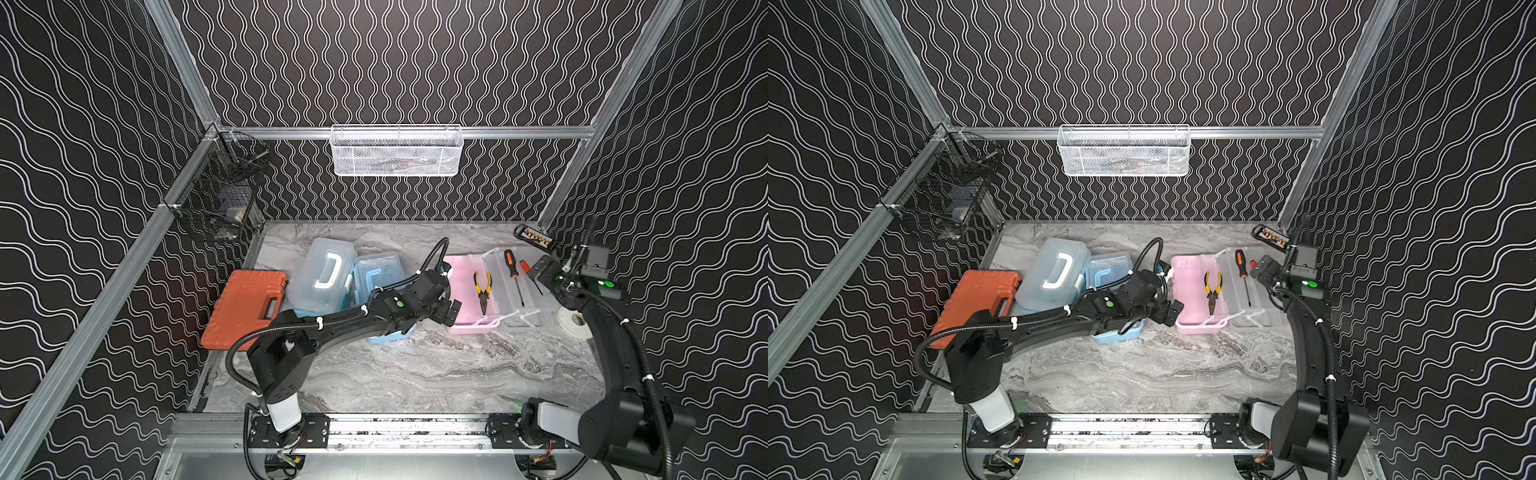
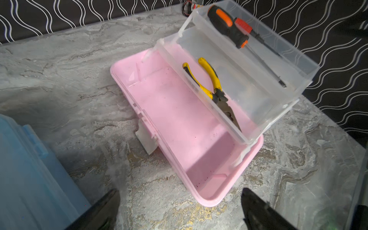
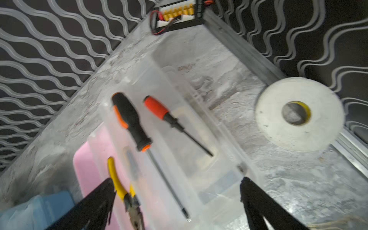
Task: Close toolboxes
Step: Close the toolbox lid.
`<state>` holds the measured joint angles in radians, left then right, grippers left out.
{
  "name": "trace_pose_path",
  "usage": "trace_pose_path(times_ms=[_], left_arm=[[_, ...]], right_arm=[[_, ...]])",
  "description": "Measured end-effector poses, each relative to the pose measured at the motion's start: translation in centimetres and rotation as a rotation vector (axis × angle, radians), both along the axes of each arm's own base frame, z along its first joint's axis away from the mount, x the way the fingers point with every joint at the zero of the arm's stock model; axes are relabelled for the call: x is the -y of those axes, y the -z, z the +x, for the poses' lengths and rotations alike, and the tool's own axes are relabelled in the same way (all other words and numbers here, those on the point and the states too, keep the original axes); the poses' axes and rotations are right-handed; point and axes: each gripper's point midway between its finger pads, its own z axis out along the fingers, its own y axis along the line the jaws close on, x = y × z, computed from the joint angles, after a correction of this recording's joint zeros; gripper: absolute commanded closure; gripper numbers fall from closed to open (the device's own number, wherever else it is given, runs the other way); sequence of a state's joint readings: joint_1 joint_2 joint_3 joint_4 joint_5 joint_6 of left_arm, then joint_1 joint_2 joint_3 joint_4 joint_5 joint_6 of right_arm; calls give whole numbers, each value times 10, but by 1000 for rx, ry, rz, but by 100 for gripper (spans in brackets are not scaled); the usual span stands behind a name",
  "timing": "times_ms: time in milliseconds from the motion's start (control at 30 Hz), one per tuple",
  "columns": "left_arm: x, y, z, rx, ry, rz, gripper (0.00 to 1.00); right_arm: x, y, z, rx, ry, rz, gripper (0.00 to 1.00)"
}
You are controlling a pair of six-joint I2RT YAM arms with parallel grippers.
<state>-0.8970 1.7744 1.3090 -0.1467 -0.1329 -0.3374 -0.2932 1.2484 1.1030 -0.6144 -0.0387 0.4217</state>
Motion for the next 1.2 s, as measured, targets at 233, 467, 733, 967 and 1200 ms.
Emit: trace_pose_path(times_ms=[233, 467, 733, 967, 1200], left_arm=[[3, 31, 14, -15, -41, 78, 1], [10, 51, 23, -32, -53, 105, 1], [7, 64, 31, -53, -68, 129, 1], [-1, 65, 41, -63, -90, 121, 1], [-7, 78, 42, -78, -118, 144, 1]], right_arm=[[54, 47, -7, -14, 131, 224, 1], [67, 64, -4, 5, 165, 329, 1], [72, 93, -2, -55, 181, 371, 3], [61, 101, 5, -44, 138, 415, 12], [38, 96, 19, -23, 53, 419, 14]])
